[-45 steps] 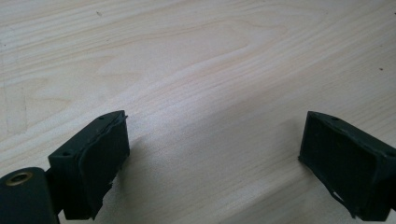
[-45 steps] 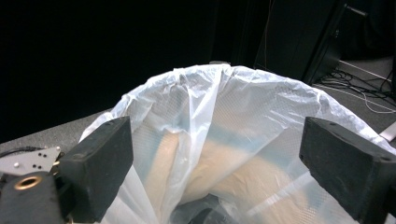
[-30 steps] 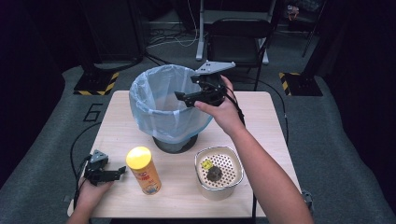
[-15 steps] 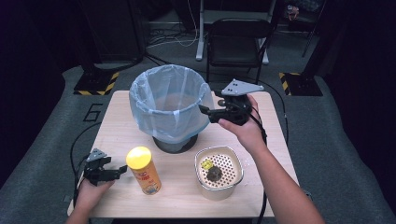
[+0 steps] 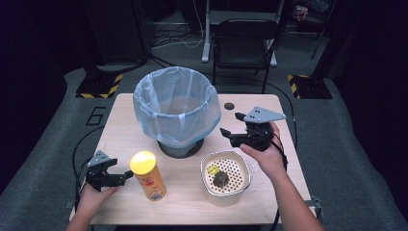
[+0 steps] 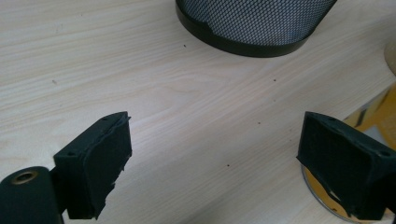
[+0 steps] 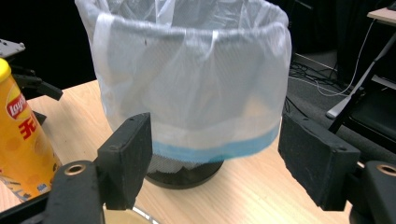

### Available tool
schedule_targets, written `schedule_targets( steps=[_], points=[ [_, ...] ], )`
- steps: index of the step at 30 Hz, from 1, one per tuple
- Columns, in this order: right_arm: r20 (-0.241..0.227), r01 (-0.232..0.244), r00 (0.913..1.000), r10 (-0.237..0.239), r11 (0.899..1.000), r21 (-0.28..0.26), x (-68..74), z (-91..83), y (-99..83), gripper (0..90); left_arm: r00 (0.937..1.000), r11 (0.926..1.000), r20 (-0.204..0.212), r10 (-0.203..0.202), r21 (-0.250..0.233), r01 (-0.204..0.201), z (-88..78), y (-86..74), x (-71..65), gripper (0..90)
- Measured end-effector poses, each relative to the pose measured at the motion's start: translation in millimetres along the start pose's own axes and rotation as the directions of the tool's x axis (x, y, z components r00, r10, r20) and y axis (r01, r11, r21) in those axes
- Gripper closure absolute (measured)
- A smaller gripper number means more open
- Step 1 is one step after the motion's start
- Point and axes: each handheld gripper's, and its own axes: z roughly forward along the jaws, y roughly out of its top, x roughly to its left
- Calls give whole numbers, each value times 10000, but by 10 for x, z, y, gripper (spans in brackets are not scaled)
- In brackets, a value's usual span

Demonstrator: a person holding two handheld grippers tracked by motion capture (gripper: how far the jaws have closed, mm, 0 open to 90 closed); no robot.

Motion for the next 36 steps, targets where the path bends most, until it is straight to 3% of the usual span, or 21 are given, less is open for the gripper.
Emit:
schedule_targets(
  steps=[3, 6, 11, 16, 25, 26, 27, 28, 31, 34, 36],
  points=[
    [-136, -536, 9985, 531, 9977, -408, -29, -51, -218, 257, 9999, 9999, 88, 148, -35, -148, -41, 25, -45, 67],
    [-80, -668, 9978, 665, 9965, -500, -46, -71, -296, 258, 9998, 9998, 122, 162, -155, -160, -62, 45, -52, 63],
    [426, -1099, 9927, 1124, 9922, -586, -98, -194, -512, 258, 9987, 9999, 495, 74, -147, -67, -106, 111, -64, 63],
    [866, -989, 9909, 1031, 9938, -516, -107, -280, -631, 257, 9975, 9992, 673, 208, 320, -230, -151, 113, -100, 63],
    [1105, -990, 9887, 1016, 9947, -288, -144, -289, -735, 256, 9934, 9977, 923, 678, -102, -672, -236, 40, -204, 41],
    [1108, -1068, 9879, 1088, 9940, -239, -139, -283, -742, 256, 9925, 9981, 1054, 615, 32, -622, -242, 32, -222, 40],
    [1160, -985, 9882, 1002, 9949, -204, -144, -274, -756, 256, 9909, 9961, 1039, 860, 101, -875, -246, 35, -214, 34],
    [1120, -952, 9890, 968, 9953, -190, -146, -268, -762, 256, 9914, 9978, 1151, 619, 172, -643, -261, 19, -250, 32],
    [1146, -965, 9886, 973, 9953, -126, -139, -266, -774, 256, 9900, 9974, 1225, 703, 70, -717, -296, 18, -274, 20],
    [1132, -972, 9888, 977, 9952, -103, -148, -263, -795, 256, 9843, 9965, 1564, 824, -3, -834, -353, 16, -333, 4],
    [1125, -994, 9886, 996, 9950, -74, -156, -256, -812, 256, 9770, 9915, 1703, 1286, -4, -1305, -391, 21, -355, 2]
  ],
)
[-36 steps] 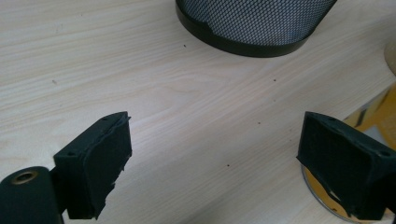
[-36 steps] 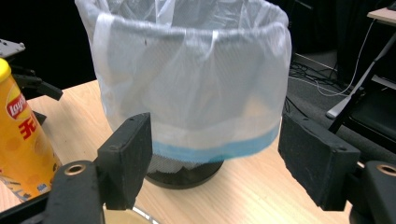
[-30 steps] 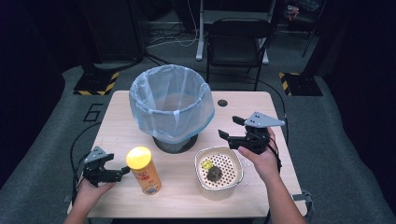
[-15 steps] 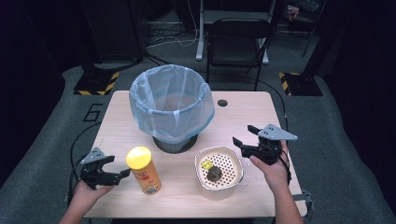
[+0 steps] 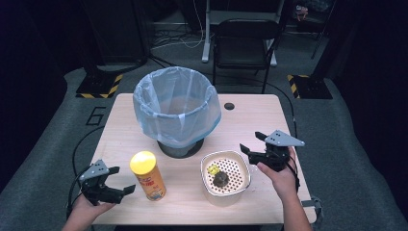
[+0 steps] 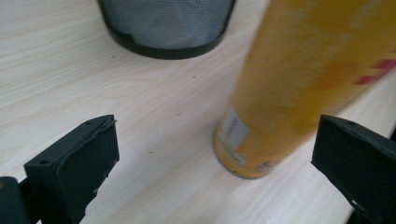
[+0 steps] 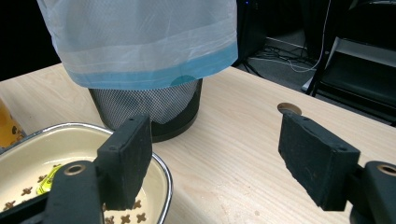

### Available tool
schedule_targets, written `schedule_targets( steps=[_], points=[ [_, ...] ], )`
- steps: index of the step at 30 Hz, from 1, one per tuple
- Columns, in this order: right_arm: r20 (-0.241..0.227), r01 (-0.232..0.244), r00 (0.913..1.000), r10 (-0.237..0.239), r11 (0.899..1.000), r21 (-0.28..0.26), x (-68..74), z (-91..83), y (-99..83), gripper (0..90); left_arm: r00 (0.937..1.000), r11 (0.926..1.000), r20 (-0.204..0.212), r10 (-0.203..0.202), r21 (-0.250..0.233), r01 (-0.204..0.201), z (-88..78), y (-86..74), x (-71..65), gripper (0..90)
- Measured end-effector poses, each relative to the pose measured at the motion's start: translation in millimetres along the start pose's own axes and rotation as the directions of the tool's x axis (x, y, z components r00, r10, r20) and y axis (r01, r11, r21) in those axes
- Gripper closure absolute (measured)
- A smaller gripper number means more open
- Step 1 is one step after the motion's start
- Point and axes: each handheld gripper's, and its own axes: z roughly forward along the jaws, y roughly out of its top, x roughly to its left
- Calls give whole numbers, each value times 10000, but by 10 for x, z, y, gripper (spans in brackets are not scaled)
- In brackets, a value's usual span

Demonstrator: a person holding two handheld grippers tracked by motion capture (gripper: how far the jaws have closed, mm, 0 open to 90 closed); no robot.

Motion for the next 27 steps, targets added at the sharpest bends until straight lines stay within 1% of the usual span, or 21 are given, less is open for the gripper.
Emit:
schedule_targets(
  steps=[1, 2, 3, 4, 5, 6, 7, 8, 9, 10, 11, 13, 14, 15, 18, 19, 20, 22, 23, 24, 27],
  points=[
    [-9, -20, 10000, 20, 10000, 52, 0, -4, -7, 256, 9998, 9999, 161, 149, -74, -147, -19, 3, -50, 2],
    [20, -39, 10000, 39, 10000, 43, -1, -6, -13, 256, 9998, 9999, 161, 149, -74, -147, -19, 3, -50, 2],
    [20, -39, 10000, 39, 10000, 43, -1, -6, -13, 256, 9992, 9998, 340, 217, -50, -215, -24, 11, -70, 2],
    [34, -124, 9999, 124, 9999, 38, -5, -13, -26, 256, 9980, 9999, 627, 116, -20, -115, -21, 24, -133, 2],
    [34, -124, 9999, 124, 9999, 38, -5, -13, -26, 256, 9980, 9999, 627, 116, -20, -115, -21, 24, -133, 2],
    [47, -101, 9999, 101, 9999, 23, -14, -17, -32, 256, 9976, 9997, 643, 247, -83, -242, -8, 34, -153, 2],
    [107, -221, 9997, 222, 9998, -10, -26, -30, -45, 256, 9970, 9999, 764, 74, -141, -63, 11, 45, -194, 2],
    [92, -169, 9998, 170, 9999, -30, -37, -32, -50, 256, 9948, 9996, 980, 275, -9, -275, 39, 69, -217, 2],
    [117, -273, 9996, 273, 9996, -19, -38, -37, -57, 256, 9944, 9993, 987, 386, -21, -386, 68, 78, -227, 3],
    [89, -227, 9997, 227, 9997, -22, -50, -36, -64, 256, 9938, 9996, 1076, 283, -11, -283, 99, 84, -242, 5],
    [89, -227, 9997, 227, 9997, -22, -50, -36, -64, 256, 9938, 9996, 1076, 283, -11, -283, 99, 84, -242, 10],
    [91, -304, 9995, 304, 9995, 38, -58, -32, -81, 256, 9920, 9990, 1183, 441, 31, -448, 169, 106, -256, 12],
    [98, -322, 9994, 321, 9995, 49, -64, -25, -94, 256, 9927, 9994, 1155, 352, -11, -353, 201, 112, -276, 12],
    [102, -356, 9993, 355, 9993, 97, -69, -22, -105, 256, 9914, 9994, 1274, 314, 75, -326, 225, 125, -285, 12],
    [145, -424, 9990, 422, 9989, 188, -92, -13, -138, 256, 9900, 9986, 1310, 521, -13, -523, 292, 159, -309, 15],
    [166, -496, 9986, 492, 9985, 211, -108, -12, -155, 256, 9898, 9993, 1375, 368, -6, -371, 316, 171, -335, 19],
    [166, -496, 9986, 492, 9985, 211, -108, -12, -155, 256, 9907, 9993, 1308, 367, -121, -354, 335, 176, -346, 19],
    [189, -533, 9984, 529, 9982, 255, -121, -13, -166, 256, 9891, 9988, 1392, 484, -184, -463, 369, 189, -350, 22],
    [153, -462, 9988, 458, 9986, 266, -132, -14, -171, 256, 9890, 9980, 1351, 607, -258, -577, 386, 192, -344, 27],
    [220, -554, 9983, 549, 9982, 229, -134, -12, -176, 256, 9883, 9982, 1415, 562, -301, -524, 404, 191, -342, 33],
    [255, -631, 9977, 624, 9977, 261, -144, -14, -194, 256, 9891, 9971, 1392, 480, -647, -393, 442, 179, -341, 73]
  ],
)
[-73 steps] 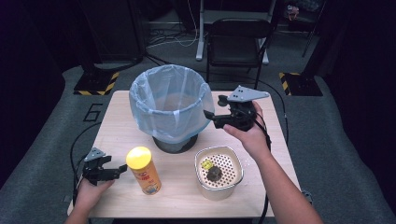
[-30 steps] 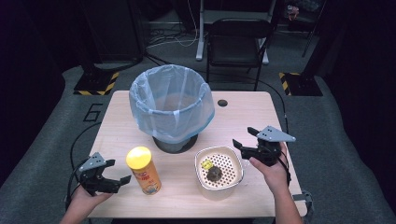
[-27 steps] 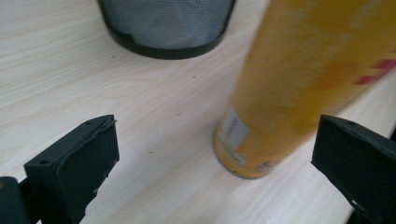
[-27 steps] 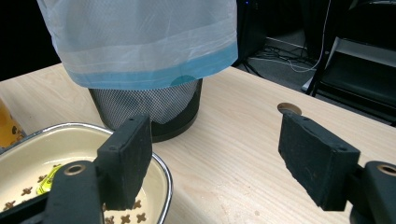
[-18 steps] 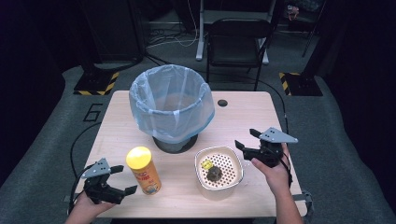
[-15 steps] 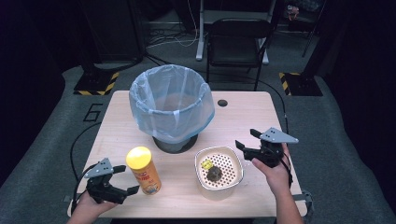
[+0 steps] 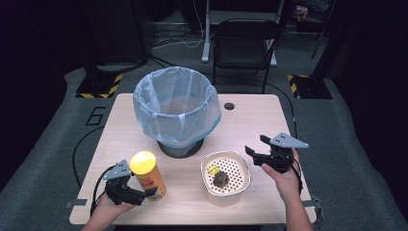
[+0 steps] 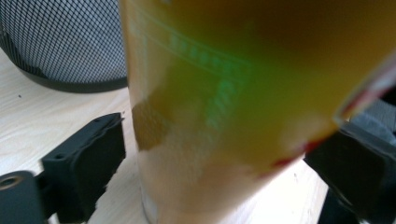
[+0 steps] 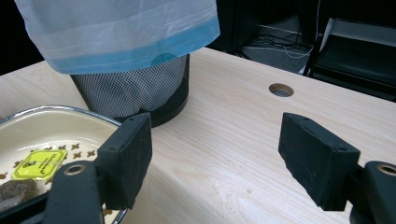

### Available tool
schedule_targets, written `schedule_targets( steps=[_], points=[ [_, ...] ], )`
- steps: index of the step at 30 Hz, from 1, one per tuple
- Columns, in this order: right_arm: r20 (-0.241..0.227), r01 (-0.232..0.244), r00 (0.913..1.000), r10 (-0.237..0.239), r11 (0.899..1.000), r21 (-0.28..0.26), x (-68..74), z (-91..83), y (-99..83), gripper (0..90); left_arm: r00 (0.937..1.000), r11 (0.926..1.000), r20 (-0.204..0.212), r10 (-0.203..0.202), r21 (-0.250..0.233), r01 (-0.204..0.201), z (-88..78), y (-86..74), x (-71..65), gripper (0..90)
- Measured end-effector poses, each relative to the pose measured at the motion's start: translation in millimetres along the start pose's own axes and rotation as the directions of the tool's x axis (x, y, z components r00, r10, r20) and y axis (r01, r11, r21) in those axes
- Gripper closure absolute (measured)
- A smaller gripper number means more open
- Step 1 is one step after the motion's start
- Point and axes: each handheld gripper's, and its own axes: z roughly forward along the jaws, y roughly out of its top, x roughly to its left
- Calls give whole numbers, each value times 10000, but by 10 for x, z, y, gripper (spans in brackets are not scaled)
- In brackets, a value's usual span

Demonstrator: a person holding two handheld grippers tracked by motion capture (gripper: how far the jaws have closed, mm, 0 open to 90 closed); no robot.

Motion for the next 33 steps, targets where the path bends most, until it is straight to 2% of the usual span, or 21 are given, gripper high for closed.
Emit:
schedule_targets(
  steps=[1, 4, 5, 9, 10, 11, 15, 19, 21, 23, 24, 25, 27, 32, 33],
  points=[
    [-19, 6, 10000, -6, 10000, -1, -4, 4, -3, 256, 9998, 9998, 67, -210, -25, 210, 7, -5, -13, 88],
    [-3, -91, 10000, 91, 10000, 29, -13, 9, -11, 256, 9999, 9998, -43, -130, -166, 130, 18, -17, -15, 152],
    [-5, -75, 10000, 75, 10000, 41, -23, 18, -21, 256, 9998, 9997, -92, 183, -142, -184, 10, -18, 5, 182],
    [50, -124, 9999, 124, 9998, 128, -38, 34, -42, 256, 9997, 9993, -118, 198, -327, -202, 5, -46, -16, 200],
    [52, -130, 9999, 129, 9998, 131, -43, 36, -49, 256, 9986, 9982, -226, 487, -328, -494, -3, -43, -22, 205],
    [81, -188, 9998, 187, 9997, 146, -50, 36, -55, 256, 9984, 9981, -275, 502, -335, -511, -6, -41, -28, 212],
    [97, -204, 9997, 203, 9997, 118, -64, 27, -65, 256, 9982, 9983, -440, 405, -411, -423, -47, -18, -47, 236],
    [152, -265, 9995, 263, 9996, 106, -71, 23, -74, 256, 9983, 9990, -560, 139, -418, -162, -57, -9, -36, 240],
    [157, -290, 9995, 288, 9995, 139, -75, 26, -82, 256, 9983, 9995, -548, 179, -241, -193, -70, 3, -34, 240],
    [178, -308, 9994, 305, 9994, 176, -82, 33, -94, 256, 9970, 9989, -686, 355, -295, -376, -69, 10, -33, 240],
    [181, -336, 9993, 333, 9993, 192, -81, 35, -98, 256, 9981, 9995, -559, 262, -165, -272, -84, 21, -41, 240],
    [170, -319, 9994, 316, 9993, 198, -85, 42, -102, 256, 9964, 9984, -640, 551, -124, -560, -96, 33, -26, 240],
    [200, -335, 9993, 331, 9992, 222, -89, 44, -107, 256, 9974, 9992, -650, 311, -230, -327, -101, 43, -42, 241],
    [205, -376, 9991, 372, 9991, 209, -105, 40, -119, 256, 9975, 9992, -637, 321, -201, -335, -149, 112, -35, 241],
    [205, -376, 9991, 372, 9991, 209, -105, 40, -119, 256, 9979, 9995, -629, 148, -272, -166, -150, 128, -49, 241]
  ],
)
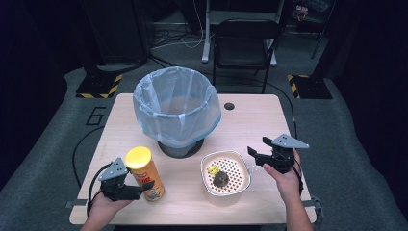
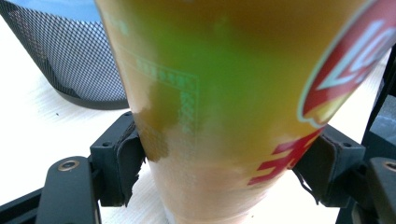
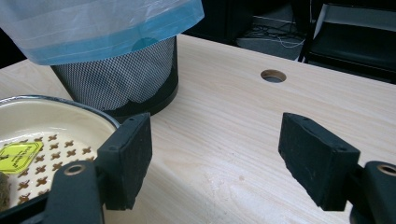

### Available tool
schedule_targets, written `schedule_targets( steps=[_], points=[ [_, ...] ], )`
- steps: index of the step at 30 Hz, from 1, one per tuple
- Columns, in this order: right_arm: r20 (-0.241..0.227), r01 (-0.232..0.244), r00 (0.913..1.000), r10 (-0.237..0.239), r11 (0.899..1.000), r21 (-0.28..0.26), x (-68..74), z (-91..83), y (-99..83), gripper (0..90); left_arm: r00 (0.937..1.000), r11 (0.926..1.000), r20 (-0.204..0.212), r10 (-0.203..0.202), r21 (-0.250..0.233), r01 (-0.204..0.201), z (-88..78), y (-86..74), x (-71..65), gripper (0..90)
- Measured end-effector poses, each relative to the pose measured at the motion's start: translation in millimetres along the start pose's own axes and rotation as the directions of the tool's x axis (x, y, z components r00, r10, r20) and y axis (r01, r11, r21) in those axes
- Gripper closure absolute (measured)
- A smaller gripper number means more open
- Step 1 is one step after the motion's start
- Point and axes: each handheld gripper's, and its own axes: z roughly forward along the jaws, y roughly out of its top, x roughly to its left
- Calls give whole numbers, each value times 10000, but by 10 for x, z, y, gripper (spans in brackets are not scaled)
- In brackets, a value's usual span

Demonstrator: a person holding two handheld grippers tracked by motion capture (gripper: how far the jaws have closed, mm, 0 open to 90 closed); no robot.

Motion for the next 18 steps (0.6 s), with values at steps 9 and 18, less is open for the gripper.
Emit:
schedule_targets(
  steps=[9, 18],
  points=[
    [30, -76, 10000, 75, 9999, 75, -25, 8, -36, 256, 9996, 9996, 229, 154, 233, -160, -58, 254, -44, 241],
    [75, -154, 9999, 153, 9998, 151, -53, 19, -77, 256, 9992, 9991, 234, 330, 255, -336, -204, 674, -92, 242]
  ],
)
